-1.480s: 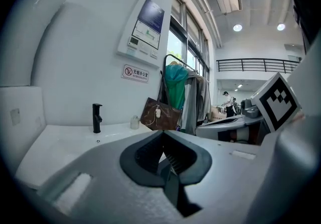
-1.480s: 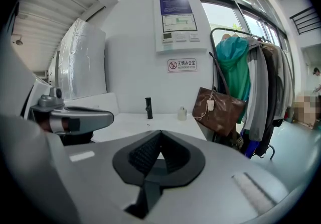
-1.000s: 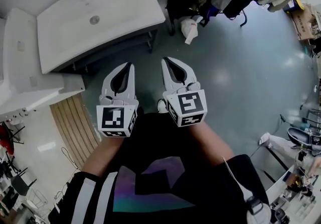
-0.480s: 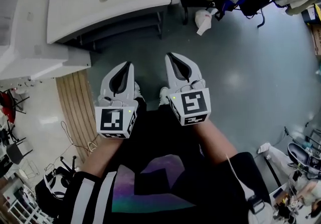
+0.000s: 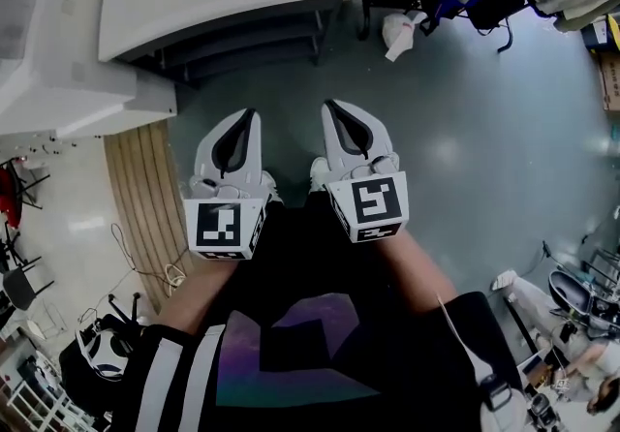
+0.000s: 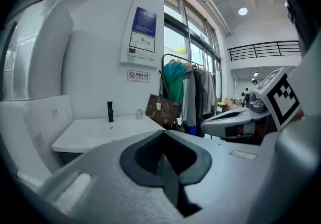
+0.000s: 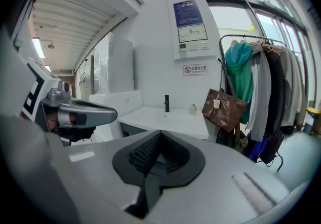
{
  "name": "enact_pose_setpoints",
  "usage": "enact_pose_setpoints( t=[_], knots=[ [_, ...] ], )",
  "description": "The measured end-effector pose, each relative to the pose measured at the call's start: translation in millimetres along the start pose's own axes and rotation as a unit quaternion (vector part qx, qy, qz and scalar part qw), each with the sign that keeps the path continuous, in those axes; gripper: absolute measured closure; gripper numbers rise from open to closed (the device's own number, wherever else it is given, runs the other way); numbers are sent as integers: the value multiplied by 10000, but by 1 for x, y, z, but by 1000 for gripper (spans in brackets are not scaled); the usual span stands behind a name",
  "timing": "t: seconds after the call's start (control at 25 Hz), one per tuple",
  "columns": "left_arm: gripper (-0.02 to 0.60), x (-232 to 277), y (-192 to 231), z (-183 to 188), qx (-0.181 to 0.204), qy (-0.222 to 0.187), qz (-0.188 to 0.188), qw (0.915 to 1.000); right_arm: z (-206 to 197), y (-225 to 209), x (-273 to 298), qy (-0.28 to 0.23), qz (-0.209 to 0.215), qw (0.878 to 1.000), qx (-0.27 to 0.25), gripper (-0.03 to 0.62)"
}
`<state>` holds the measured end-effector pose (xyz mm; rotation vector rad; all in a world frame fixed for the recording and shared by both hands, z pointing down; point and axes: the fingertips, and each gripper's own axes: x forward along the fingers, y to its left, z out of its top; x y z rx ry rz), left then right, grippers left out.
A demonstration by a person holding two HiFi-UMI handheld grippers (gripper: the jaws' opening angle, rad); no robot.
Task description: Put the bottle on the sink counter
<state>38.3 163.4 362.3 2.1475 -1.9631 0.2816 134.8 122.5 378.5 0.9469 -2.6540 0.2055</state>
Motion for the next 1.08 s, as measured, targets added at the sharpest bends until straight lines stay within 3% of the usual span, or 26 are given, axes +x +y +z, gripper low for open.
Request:
enact_pose_setpoints(
  t=[0.36, 1.08],
  knots=[
    [578, -21, 25, -8, 114, -143, -75, 9998, 7, 42, 3, -78, -64, 9999, -20, 592],
    [578, -21, 16, -15, 37, -97, -184, 9998, -4, 30, -6, 96, -236, 9997, 35, 592]
  ],
)
